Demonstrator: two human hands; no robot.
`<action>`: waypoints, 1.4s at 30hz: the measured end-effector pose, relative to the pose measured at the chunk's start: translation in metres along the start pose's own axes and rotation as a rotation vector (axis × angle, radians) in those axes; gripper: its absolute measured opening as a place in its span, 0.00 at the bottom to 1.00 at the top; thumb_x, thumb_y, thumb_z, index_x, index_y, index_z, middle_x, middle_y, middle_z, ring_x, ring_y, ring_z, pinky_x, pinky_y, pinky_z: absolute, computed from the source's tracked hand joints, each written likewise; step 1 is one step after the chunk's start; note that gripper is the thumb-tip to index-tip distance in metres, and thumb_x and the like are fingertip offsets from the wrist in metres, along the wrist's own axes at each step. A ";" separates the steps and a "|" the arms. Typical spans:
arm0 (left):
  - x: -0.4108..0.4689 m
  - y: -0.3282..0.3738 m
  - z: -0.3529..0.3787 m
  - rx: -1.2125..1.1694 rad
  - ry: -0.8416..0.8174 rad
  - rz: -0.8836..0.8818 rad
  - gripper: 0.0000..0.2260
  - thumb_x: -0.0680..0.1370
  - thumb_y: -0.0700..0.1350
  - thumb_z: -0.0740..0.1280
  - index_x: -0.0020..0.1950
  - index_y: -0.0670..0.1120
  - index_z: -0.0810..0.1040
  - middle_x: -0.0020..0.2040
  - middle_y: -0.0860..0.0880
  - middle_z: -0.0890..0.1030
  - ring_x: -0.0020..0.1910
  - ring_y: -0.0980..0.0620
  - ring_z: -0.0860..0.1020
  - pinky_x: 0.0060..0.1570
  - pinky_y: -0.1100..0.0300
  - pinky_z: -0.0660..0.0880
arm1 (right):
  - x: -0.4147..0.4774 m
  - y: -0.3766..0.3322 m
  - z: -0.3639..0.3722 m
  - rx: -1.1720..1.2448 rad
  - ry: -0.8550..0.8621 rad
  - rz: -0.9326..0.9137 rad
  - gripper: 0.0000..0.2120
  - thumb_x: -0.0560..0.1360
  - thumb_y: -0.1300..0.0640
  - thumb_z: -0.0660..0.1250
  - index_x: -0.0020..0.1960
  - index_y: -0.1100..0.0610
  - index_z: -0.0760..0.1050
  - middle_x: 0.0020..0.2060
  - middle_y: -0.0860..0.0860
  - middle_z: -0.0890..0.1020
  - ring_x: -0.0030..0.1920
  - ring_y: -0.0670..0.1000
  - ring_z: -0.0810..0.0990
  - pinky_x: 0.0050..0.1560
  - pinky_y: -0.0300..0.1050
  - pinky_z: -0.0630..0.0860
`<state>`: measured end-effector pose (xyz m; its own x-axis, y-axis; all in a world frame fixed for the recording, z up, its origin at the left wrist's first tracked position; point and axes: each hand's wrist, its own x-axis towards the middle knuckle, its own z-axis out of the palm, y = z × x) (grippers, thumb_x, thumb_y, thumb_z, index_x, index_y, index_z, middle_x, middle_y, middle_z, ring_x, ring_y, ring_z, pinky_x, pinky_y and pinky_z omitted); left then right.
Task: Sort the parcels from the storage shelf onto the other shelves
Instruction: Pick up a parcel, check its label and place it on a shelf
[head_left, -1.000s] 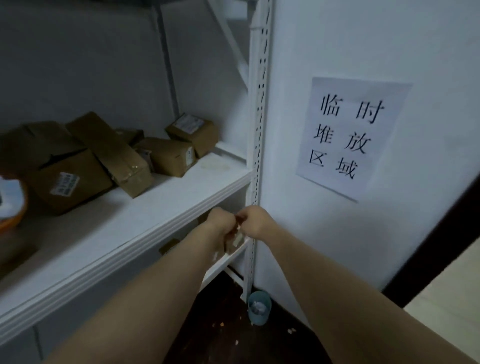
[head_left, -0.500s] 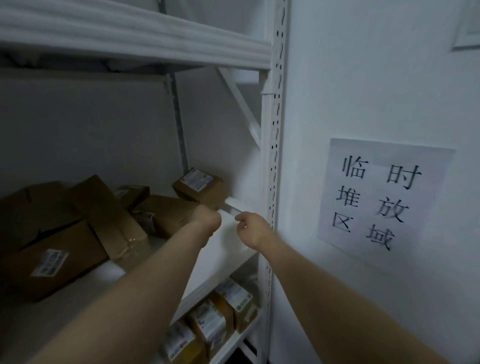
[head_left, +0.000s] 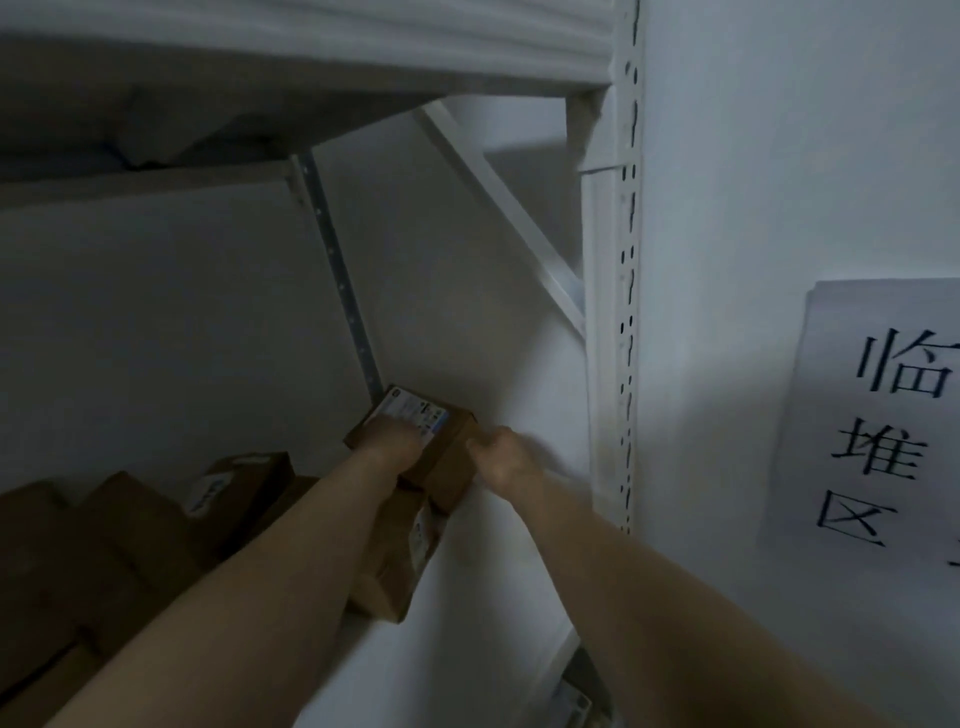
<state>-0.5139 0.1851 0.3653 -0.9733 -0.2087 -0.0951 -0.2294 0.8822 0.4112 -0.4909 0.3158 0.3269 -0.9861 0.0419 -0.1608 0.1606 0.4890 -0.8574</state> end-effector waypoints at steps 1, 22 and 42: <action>0.002 0.002 0.001 0.039 -0.017 -0.010 0.18 0.83 0.41 0.53 0.72 0.38 0.66 0.71 0.40 0.68 0.69 0.44 0.69 0.66 0.55 0.67 | 0.008 -0.001 0.002 0.033 -0.005 0.026 0.27 0.81 0.49 0.58 0.73 0.65 0.61 0.70 0.62 0.69 0.69 0.60 0.69 0.67 0.48 0.68; 0.024 -0.006 0.009 -0.818 0.196 -0.127 0.23 0.77 0.33 0.60 0.71 0.47 0.68 0.64 0.44 0.75 0.59 0.45 0.75 0.62 0.50 0.74 | 0.037 0.004 0.008 0.457 0.009 -0.043 0.32 0.70 0.53 0.75 0.70 0.57 0.67 0.63 0.55 0.75 0.58 0.52 0.76 0.48 0.39 0.74; -0.250 0.016 0.001 -1.122 0.111 -0.137 0.36 0.64 0.52 0.78 0.67 0.47 0.66 0.52 0.47 0.79 0.46 0.48 0.78 0.47 0.52 0.77 | -0.223 0.053 -0.057 0.188 0.112 -0.312 0.53 0.59 0.55 0.82 0.72 0.45 0.51 0.65 0.50 0.56 0.65 0.52 0.63 0.66 0.47 0.68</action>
<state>-0.2743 0.2516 0.3952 -0.9219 -0.3596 -0.1439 -0.1483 -0.0157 0.9888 -0.2649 0.3822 0.3452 -0.9857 0.0159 0.1677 -0.1535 0.3254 -0.9330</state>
